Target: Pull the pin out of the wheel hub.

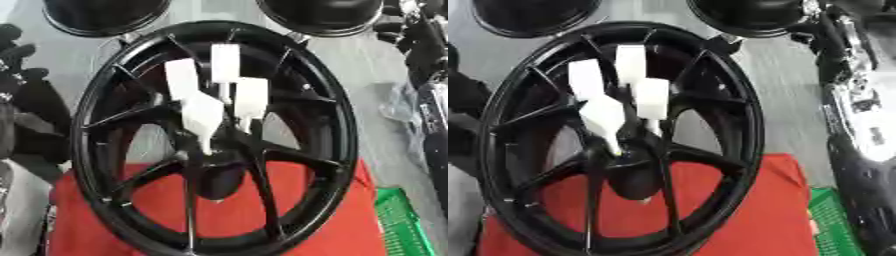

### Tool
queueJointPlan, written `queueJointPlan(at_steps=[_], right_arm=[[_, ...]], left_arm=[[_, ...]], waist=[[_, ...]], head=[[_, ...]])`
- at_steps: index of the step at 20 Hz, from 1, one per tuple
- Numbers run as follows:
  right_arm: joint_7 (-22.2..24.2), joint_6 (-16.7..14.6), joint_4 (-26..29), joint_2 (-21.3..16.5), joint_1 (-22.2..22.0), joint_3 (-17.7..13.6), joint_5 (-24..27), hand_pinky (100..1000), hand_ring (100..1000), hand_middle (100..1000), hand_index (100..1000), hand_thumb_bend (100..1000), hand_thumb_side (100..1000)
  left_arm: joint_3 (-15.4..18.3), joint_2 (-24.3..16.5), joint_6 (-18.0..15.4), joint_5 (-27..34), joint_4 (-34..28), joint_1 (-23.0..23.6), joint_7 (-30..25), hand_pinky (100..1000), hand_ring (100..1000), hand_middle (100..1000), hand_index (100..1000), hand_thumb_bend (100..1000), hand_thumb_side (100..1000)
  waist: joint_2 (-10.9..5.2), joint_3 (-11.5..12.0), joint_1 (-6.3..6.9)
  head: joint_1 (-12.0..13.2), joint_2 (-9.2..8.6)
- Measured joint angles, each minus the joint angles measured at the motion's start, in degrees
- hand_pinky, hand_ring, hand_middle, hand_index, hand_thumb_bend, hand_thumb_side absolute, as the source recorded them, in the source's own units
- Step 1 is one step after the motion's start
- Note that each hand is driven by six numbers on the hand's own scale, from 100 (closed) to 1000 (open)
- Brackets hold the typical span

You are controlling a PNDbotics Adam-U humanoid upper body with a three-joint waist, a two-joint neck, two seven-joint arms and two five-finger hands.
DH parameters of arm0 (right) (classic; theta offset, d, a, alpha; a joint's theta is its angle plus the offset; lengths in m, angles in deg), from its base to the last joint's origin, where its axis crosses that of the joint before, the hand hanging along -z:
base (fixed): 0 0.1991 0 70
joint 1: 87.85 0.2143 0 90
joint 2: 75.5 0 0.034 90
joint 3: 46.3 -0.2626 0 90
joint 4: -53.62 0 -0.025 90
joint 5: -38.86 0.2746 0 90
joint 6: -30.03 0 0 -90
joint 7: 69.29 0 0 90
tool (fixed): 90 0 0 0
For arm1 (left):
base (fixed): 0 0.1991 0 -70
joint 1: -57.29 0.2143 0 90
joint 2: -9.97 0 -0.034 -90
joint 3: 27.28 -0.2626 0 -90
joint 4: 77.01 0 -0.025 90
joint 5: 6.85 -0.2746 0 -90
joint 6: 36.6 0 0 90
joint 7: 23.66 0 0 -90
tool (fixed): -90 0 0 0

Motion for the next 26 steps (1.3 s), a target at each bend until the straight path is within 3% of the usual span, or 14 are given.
queueJointPlan(at_steps=[8, 13, 17, 21, 26], right_arm=[[0.80, -0.05, 0.01, -0.01, 1.06, 0.72, 0.00, 793, 676, 729, 758, 100, 584], [1.67, -0.60, 0.05, -1.32, 3.20, 1.82, -0.01, 796, 685, 734, 765, 100, 523], [4.49, -2.52, 0.05, -7.49, 7.02, 5.92, -0.56, 801, 698, 735, 772, 100, 460], [9.04, -5.47, -0.23, -16.77, 12.23, 12.40, -1.45, 804, 711, 735, 778, 100, 408], [14.10, -7.87, -0.39, -25.77, 18.26, 20.67, -2.57, 809, 729, 733, 787, 100, 265]], left_arm=[[0.00, -0.01, -0.01, -0.07, 0.00, 0.02, 0.01, 631, 756, 746, 701, 139, 775], [0.01, -0.33, -0.01, -0.25, 0.00, 0.54, 0.04, 631, 756, 747, 701, 142, 776], [0.02, -0.88, -0.04, -0.27, 0.29, 1.13, 0.16, 631, 756, 747, 700, 141, 779], [0.00, -1.75, 0.00, -0.35, 0.54, 1.62, 0.18, 631, 756, 748, 700, 141, 779], [-0.01, -2.47, 0.00, -0.59, 0.73, 2.14, 0.17, 630, 757, 749, 700, 138, 782]], waist=[[0.00, -0.17, 0.23], [0.00, -0.58, 0.16], [-0.67, -1.00, -0.46], [-1.36, -1.30, -1.27], [-1.62, -1.65, -1.80]], head=[[1.54, -0.49], [2.12, -0.49], [2.48, -0.27], [2.52, 0.19], [2.32, 0.58]])
